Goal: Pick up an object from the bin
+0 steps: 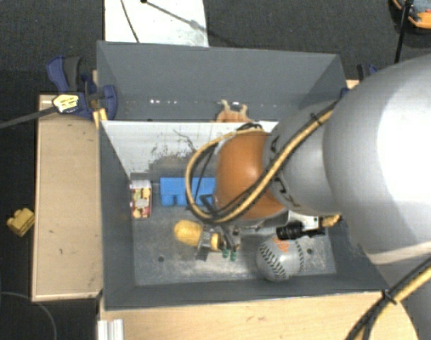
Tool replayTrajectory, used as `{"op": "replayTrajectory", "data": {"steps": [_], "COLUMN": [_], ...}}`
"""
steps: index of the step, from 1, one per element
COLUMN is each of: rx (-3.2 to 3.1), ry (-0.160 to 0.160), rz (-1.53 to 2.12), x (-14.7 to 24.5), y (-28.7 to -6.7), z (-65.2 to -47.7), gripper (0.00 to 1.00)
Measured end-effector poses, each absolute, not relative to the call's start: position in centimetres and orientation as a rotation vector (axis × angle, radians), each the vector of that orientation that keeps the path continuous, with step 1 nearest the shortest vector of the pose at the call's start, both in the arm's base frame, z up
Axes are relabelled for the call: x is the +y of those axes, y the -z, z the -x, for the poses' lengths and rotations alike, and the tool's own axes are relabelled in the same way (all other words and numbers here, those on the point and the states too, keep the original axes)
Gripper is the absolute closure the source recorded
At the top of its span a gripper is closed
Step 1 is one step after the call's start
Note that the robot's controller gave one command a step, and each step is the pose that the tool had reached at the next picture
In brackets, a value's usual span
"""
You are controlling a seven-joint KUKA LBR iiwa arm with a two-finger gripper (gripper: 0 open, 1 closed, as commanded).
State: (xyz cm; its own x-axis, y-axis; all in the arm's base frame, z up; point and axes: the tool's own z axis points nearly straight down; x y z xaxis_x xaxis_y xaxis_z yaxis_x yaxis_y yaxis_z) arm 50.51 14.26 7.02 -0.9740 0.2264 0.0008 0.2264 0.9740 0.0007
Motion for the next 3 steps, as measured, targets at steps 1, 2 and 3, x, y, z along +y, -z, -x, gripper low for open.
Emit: {"op": "replayTrajectory", "data": {"steps": [1, 2, 3], "rx": [-3.12, -3.12, -3.12], "ry": [0.001, 0.001, 0.002], "rz": [0.364, 0.367, 0.367], "x": [14.26, 14.25, 14.25], "y": [-7.02, -7.02, -7.02], "z": [-50.51, -50.51, -50.51], "gripper": [1.0, 1.0, 1.0]}}
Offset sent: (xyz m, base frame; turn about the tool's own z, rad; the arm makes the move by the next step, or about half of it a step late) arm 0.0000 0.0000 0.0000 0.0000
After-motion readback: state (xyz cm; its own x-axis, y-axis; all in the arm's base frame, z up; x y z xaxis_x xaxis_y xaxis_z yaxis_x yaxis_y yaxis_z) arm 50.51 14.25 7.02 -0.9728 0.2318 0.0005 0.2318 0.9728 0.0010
